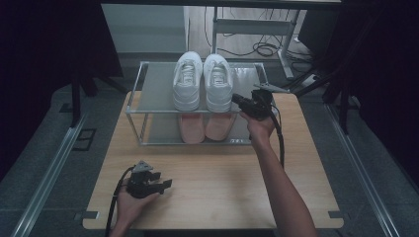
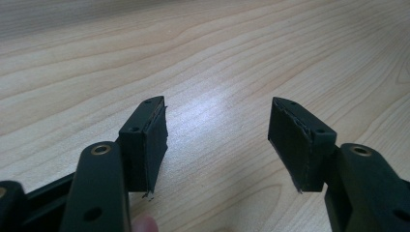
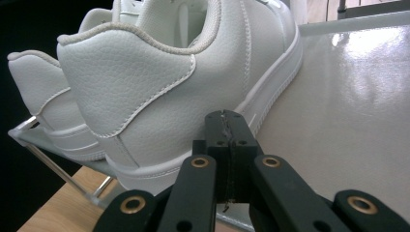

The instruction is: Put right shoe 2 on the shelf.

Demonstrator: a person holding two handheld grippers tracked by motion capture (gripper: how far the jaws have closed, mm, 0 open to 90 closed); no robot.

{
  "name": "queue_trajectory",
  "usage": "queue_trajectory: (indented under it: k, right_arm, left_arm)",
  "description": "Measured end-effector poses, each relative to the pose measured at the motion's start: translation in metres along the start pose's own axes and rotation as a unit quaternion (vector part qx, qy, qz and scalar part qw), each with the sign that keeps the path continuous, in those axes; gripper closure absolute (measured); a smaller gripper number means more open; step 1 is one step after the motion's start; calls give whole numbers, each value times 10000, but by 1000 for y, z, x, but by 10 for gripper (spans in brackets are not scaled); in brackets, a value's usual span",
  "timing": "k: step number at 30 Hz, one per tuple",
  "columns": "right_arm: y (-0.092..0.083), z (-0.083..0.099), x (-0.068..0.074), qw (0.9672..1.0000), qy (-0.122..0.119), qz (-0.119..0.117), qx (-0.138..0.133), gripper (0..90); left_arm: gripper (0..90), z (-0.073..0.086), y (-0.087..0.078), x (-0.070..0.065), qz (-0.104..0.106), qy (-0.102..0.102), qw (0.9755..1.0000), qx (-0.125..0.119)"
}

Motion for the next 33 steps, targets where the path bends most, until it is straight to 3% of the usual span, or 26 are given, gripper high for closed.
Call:
queue_trajectory:
  k: [24, 33]
  right_arm:
    - [6, 3, 18, 9998, 28, -143, -126, 900]
    - [6, 3, 17, 9997, 72, -174, -123, 900]
  left_arm:
    - [397, 0, 2, 0, -6, -19, 10000, 1]
    - [397, 0, 1, 0, -11, -29, 10000, -11]
Point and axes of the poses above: each handheld gripper's, and its own axes: y roughly forward along the jaws, z roughly out of its underside, x roughly to its left, the point moved 10 cm from there along y, roughly forward along the jaws, and after that the axes turned 6 degrees about -y, right-handed, at the moved point
